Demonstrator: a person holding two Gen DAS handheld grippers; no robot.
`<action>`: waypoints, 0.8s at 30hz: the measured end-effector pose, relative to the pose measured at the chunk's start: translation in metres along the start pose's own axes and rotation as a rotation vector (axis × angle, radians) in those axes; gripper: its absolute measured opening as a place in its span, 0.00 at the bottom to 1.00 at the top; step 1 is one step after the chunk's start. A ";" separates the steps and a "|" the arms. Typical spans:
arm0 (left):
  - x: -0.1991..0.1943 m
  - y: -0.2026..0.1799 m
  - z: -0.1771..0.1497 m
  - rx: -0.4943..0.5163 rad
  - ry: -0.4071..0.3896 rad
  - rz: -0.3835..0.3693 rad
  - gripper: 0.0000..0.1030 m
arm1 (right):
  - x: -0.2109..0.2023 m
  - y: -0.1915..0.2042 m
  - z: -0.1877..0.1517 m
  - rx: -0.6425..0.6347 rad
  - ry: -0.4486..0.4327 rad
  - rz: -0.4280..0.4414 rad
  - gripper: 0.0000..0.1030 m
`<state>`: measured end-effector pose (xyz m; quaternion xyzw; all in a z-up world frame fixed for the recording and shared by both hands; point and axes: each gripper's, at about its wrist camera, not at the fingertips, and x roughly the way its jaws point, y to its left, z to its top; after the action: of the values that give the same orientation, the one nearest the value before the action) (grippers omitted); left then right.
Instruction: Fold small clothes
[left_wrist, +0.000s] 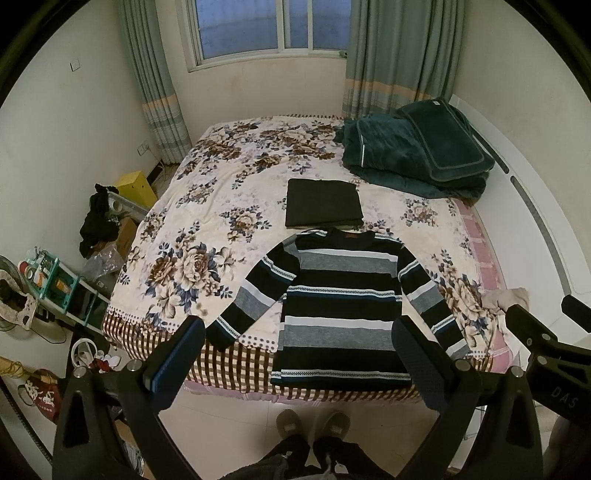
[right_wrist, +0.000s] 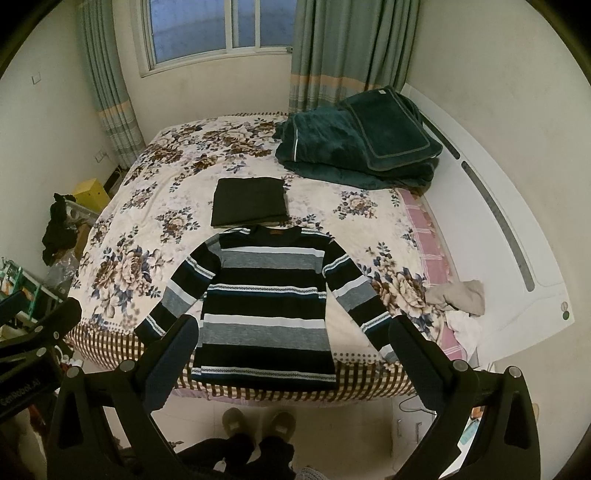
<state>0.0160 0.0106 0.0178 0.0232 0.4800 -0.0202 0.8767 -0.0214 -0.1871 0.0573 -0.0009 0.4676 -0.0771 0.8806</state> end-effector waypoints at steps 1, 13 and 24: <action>0.000 0.000 0.001 -0.001 0.000 0.000 1.00 | 0.000 0.001 0.002 0.000 0.000 0.000 1.00; 0.002 -0.003 0.005 -0.001 -0.004 -0.002 1.00 | 0.000 0.000 0.001 0.000 -0.001 0.003 1.00; 0.001 -0.005 0.005 0.001 -0.003 -0.006 1.00 | 0.001 0.001 -0.001 0.003 0.000 0.001 1.00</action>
<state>0.0206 0.0055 0.0195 0.0221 0.4787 -0.0232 0.8774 -0.0214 -0.1866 0.0559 0.0008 0.4675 -0.0773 0.8806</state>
